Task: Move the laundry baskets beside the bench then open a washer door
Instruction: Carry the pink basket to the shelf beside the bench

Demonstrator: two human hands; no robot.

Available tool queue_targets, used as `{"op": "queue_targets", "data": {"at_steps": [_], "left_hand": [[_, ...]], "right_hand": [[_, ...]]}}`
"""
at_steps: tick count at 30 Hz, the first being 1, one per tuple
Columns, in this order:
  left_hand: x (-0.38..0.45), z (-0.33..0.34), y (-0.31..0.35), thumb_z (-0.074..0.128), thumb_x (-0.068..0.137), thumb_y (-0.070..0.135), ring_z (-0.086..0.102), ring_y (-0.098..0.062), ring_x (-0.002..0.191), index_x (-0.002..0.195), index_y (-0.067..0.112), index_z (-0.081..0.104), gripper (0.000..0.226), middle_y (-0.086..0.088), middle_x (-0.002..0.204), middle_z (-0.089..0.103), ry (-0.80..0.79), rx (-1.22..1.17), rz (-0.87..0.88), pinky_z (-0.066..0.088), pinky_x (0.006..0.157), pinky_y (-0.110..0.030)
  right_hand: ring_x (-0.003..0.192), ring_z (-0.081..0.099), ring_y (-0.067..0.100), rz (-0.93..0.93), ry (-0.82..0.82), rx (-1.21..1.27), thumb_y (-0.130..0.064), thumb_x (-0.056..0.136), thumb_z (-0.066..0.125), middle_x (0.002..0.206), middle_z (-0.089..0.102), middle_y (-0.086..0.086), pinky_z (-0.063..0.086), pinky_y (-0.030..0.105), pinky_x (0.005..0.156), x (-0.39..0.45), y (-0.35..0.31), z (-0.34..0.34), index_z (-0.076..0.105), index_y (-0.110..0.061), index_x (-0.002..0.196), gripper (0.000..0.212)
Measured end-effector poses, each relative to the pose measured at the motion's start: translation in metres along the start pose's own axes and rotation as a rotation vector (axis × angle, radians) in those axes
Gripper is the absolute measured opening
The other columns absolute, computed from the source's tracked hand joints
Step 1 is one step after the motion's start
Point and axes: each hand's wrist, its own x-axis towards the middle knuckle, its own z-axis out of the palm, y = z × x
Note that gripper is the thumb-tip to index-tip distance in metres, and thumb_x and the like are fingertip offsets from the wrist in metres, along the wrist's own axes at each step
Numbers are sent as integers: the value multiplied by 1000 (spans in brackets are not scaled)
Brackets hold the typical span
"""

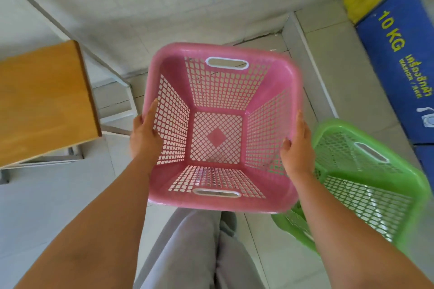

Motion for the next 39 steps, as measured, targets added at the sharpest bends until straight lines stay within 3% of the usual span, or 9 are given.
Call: {"op": "queue_targets", "data": {"at_steps": [3,7,12,17,21,26,31,35,39], "left_hand": [[-52,-24,-25,41,92,8,58,-32,103,144,53,25,71,-10,134,46,56,-32,-21,51,76,-39],[-118,-55,-61,41,84,-1,53,-24,82,143,54,26,82,-7,125,49,69,-64,-90,43,63,-32],[-190,-87,-109,40,83,-1,56,-27,86,143,51,30,81,-6,124,48,123,-126,-202,52,69,-38],[-248,-111,-167,40,81,-1,58,-29,88,141,54,30,82,-6,120,49,193,-192,-326,56,73,-45],[-283,-131,-224,39,81,0,60,-30,90,139,58,30,83,-2,122,49,248,-263,-441,57,77,-47],[-318,-162,-308,39,81,-3,58,-24,93,138,59,30,84,-1,126,47,300,-372,-543,55,71,-35],[-348,-205,-397,40,81,-2,55,-21,90,140,55,31,82,-3,129,48,345,-378,-599,44,63,-26],[-373,-242,-467,39,82,1,57,-23,87,141,56,29,81,-1,130,48,376,-364,-670,40,57,-25],[-392,-280,-530,40,84,4,55,-23,85,142,56,28,79,-2,131,48,423,-357,-721,42,57,-25]], "right_hand": [[59,53,4,-56,-12,-15,-7,92,53,151,33,8,32,10,42,-42,-4,-16,-1,-36,153,86],[60,54,8,-159,-45,-22,-8,93,52,151,33,9,38,14,41,-96,-14,-36,-3,-37,153,87],[57,55,5,-270,-92,2,-8,91,53,141,42,8,39,16,38,-150,-38,-46,-6,-44,151,92],[57,60,11,-367,-170,-32,-4,89,52,136,45,7,50,23,38,-196,-77,-33,-7,-49,149,96],[59,53,4,-449,-226,-88,-3,90,53,138,46,5,39,14,39,-231,-116,-7,-2,-44,151,92],[58,46,-3,-552,-258,-132,-5,91,54,144,43,1,31,7,43,-289,-173,36,0,-45,151,90],[64,60,6,-644,-308,-122,-6,92,52,139,45,2,49,18,42,-359,-240,82,-3,-49,150,91],[75,62,12,-727,-333,-137,-8,93,53,136,48,2,50,22,45,-412,-295,123,-3,-49,149,89],[92,67,22,-798,-354,-146,-10,93,53,137,47,2,60,37,63,-463,-349,161,-5,-52,148,90]]}}
